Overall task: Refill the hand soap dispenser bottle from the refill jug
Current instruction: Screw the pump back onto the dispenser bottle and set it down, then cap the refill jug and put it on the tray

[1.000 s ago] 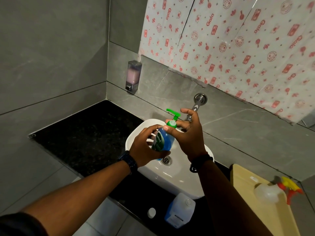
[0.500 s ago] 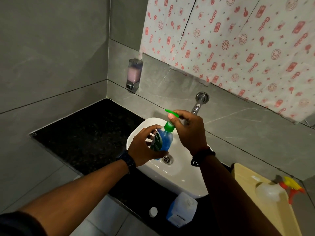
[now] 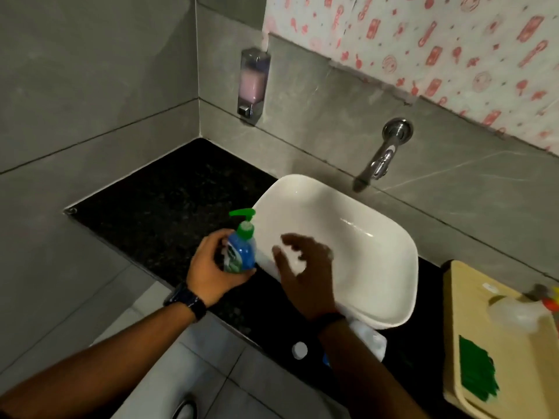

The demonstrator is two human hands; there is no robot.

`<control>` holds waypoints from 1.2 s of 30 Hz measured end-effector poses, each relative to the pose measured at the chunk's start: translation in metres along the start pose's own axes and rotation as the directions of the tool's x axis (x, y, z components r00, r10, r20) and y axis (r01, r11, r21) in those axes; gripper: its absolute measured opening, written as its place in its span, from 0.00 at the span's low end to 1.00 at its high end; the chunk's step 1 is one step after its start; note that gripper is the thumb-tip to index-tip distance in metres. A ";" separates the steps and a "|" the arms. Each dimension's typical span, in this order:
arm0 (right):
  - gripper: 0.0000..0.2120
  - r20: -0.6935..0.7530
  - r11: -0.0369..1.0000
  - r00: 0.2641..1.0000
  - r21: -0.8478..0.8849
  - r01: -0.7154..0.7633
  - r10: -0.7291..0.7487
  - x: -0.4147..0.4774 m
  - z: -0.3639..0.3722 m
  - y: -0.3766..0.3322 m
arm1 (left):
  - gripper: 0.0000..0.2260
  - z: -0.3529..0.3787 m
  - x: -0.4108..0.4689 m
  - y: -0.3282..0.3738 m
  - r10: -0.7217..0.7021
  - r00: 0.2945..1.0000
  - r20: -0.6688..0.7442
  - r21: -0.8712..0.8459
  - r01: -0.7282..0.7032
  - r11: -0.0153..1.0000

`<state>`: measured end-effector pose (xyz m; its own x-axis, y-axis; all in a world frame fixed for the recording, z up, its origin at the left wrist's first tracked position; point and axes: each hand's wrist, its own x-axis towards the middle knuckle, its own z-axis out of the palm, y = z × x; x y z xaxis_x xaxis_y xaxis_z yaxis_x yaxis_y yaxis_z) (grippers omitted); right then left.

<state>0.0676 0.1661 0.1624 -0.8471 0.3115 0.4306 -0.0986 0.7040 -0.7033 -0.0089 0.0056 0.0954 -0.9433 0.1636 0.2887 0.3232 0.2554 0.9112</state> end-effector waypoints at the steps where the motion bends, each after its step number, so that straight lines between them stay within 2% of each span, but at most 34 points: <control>1: 0.12 0.077 0.998 0.997 -0.059 -0.021 0.026 -0.015 0.016 0.012 | 0.35 -0.003 -0.002 -0.013 -0.034 0.999 -0.016 0.011 0.034 0.999; 4: 0.14 0.299 0.975 0.948 -0.221 -0.038 0.105 -0.050 0.060 0.048 | 0.35 -0.009 -0.002 -0.047 -0.085 0.996 -0.039 0.071 0.087 0.994; 7: 0.23 0.406 0.940 0.894 -0.339 -0.048 0.192 -0.065 0.095 0.077 | 0.35 -0.011 0.001 -0.079 -0.085 0.996 -0.013 0.101 0.086 0.991; 12: 0.32 0.412 0.870 0.895 -0.489 0.057 0.173 -0.078 0.142 0.109 | 0.34 -0.011 0.002 -0.123 -0.053 0.998 0.020 0.110 0.050 0.993; 16: 0.33 0.433 0.821 0.879 -0.564 0.090 0.201 -0.091 0.166 0.125 | 0.34 -0.016 -0.001 -0.139 -0.097 0.995 0.037 0.041 0.095 0.995; 22: 0.33 0.452 0.832 0.867 -0.549 0.085 0.209 -0.094 0.176 0.129 | 0.41 -0.026 -0.012 -0.149 -0.162 0.987 -0.002 0.095 0.162 0.982; 26: 0.33 0.391 0.881 0.901 -0.472 0.022 0.187 -0.087 0.161 0.116 | 0.30 -0.025 -0.040 -0.133 -0.138 0.984 -0.116 0.225 0.162 0.961; 29: 0.29 0.290 0.926 0.946 -0.378 -0.026 0.144 -0.077 0.133 0.094 | 0.19 -0.014 -0.065 -0.110 -0.109 0.991 -0.084 0.186 0.123 0.975; 33: 0.17 0.029 0.971 0.999 -0.239 -0.023 0.031 -0.057 0.070 0.069 | 0.11 0.019 -0.087 -0.079 -0.067 0.994 0.087 0.109 0.058 0.992; 36: 0.12 -0.245 0.988 0.969 -0.150 -0.029 -0.009 -0.052 0.006 0.065 | 0.11 0.056 -0.097 -0.056 -0.080 0.948 0.308 0.143 0.037 0.989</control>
<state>0.1023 0.1923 0.0910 -0.6921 0.4522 0.5627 0.0052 0.7826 -0.6225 0.0683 0.0285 0.0005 -0.8970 0.4281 0.1104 0.2955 0.3948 0.8700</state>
